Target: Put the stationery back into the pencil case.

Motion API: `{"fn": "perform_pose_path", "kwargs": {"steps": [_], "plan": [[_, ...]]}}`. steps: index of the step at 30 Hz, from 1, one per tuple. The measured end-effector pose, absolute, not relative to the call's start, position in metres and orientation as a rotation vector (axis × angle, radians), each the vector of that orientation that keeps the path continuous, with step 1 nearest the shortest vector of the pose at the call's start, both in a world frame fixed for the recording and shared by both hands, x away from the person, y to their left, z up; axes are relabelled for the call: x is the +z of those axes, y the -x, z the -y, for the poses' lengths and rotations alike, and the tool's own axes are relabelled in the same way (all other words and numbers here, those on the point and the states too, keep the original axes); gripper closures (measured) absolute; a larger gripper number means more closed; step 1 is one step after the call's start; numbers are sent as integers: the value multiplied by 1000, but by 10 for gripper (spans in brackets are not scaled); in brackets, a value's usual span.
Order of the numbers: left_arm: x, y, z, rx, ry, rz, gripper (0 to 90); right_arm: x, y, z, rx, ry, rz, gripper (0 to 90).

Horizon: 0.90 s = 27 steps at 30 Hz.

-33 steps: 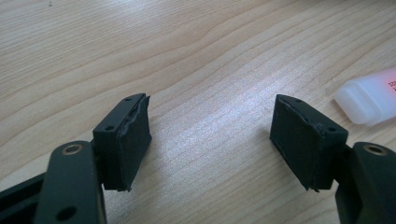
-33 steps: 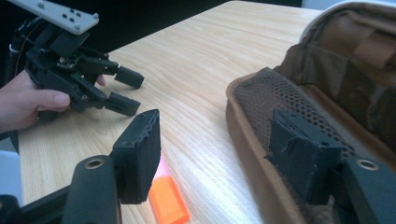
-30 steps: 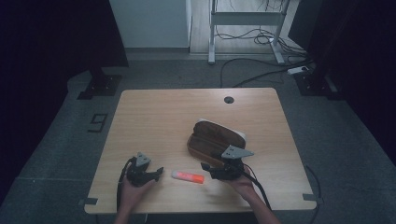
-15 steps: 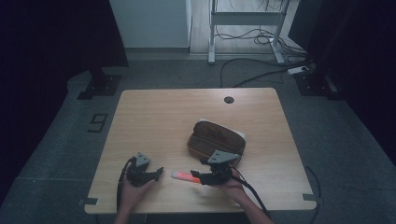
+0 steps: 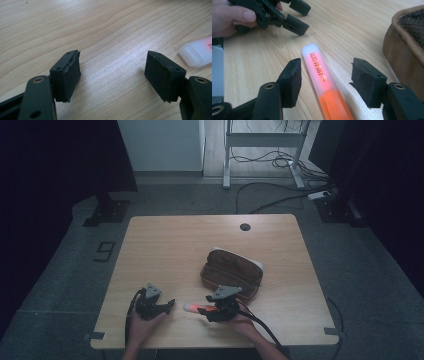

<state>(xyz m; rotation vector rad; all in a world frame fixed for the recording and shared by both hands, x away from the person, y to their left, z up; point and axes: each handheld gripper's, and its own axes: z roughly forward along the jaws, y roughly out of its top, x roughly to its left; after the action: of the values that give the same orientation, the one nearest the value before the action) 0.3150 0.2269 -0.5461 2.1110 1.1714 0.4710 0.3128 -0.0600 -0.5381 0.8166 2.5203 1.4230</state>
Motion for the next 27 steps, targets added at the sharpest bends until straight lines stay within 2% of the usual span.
{"fn": "perform_pose_path", "kwargs": {"steps": [20, 27], "plan": [[-546, -315, -227, 472, -2111, -1171, 282, -551, -313, 51, 1279, -782, -2585, 484], [-546, -315, -227, 472, -2111, -1171, 283, -552, -312, 52, 1256, -771, -2571, 539]]}}
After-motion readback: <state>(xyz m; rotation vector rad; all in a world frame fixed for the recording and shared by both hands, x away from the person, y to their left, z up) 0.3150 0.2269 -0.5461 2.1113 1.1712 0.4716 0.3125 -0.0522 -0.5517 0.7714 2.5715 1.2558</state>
